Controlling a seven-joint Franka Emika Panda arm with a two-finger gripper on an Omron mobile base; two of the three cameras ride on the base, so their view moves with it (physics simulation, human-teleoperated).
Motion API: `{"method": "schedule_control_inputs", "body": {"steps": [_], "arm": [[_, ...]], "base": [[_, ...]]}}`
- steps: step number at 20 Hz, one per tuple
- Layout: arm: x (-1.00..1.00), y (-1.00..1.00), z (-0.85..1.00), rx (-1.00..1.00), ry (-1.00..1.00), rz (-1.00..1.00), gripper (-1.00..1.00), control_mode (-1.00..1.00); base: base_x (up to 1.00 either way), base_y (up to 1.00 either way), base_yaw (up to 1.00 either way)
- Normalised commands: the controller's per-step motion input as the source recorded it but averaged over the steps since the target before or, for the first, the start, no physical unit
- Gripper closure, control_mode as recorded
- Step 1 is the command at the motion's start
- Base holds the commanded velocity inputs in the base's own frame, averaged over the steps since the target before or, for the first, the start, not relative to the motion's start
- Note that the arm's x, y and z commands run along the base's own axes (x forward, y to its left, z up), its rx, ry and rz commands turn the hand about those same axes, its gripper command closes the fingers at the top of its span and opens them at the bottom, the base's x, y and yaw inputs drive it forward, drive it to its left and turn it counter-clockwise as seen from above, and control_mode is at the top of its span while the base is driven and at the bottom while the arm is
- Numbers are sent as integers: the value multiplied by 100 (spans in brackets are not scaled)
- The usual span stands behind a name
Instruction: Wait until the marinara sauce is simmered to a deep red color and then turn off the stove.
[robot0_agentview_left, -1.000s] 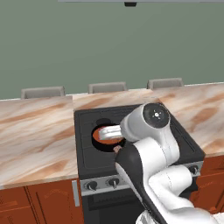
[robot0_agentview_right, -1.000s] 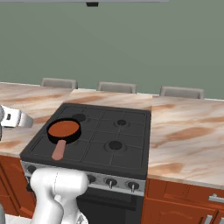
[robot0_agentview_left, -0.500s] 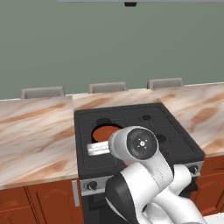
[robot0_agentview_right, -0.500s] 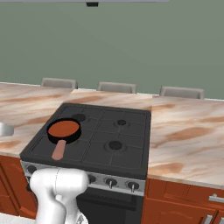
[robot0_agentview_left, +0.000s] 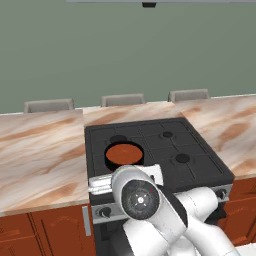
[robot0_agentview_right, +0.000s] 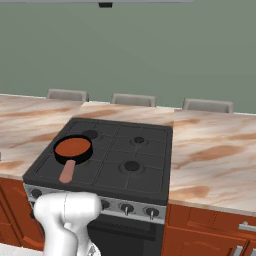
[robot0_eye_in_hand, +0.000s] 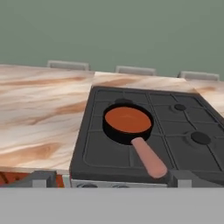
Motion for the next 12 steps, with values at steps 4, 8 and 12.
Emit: {"method": "schedule_control_inputs", "body": {"steps": [4,8,12], "arm": [[1,0,-57,0,-21,2,-100,-100],[6,0,-52,0,-22,3,-100,-100],[3,0,-59,0,-23,4,-100,-100]], "base": [[0,0,0],[0,0,0],[0,0,0]]}}
